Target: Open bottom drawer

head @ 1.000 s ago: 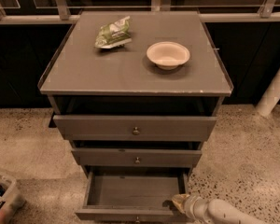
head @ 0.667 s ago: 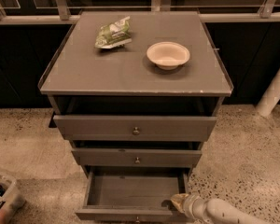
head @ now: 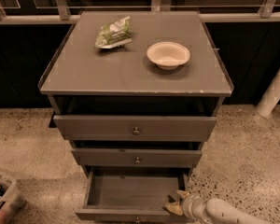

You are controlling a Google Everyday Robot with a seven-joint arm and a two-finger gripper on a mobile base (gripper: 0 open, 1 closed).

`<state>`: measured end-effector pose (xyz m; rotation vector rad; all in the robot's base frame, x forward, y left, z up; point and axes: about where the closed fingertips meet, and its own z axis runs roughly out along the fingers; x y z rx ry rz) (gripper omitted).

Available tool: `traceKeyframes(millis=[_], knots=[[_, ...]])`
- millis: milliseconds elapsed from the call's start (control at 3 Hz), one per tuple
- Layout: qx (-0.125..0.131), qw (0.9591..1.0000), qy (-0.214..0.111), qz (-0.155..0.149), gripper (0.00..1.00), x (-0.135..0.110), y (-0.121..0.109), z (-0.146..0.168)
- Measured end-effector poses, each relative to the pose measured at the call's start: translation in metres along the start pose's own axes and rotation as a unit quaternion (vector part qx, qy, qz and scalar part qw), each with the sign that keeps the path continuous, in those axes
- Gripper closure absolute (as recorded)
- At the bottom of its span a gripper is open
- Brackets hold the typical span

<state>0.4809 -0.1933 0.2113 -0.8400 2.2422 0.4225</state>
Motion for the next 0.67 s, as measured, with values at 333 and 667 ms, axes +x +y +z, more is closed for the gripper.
traceKeyframes(millis=[333,667], knots=[[0.000,1.0000,0.000,0.000,0.00,0.0000,0.0000,0.0000],[0.000,1.0000,0.000,0.000,0.00,0.0000,0.0000,0.0000]])
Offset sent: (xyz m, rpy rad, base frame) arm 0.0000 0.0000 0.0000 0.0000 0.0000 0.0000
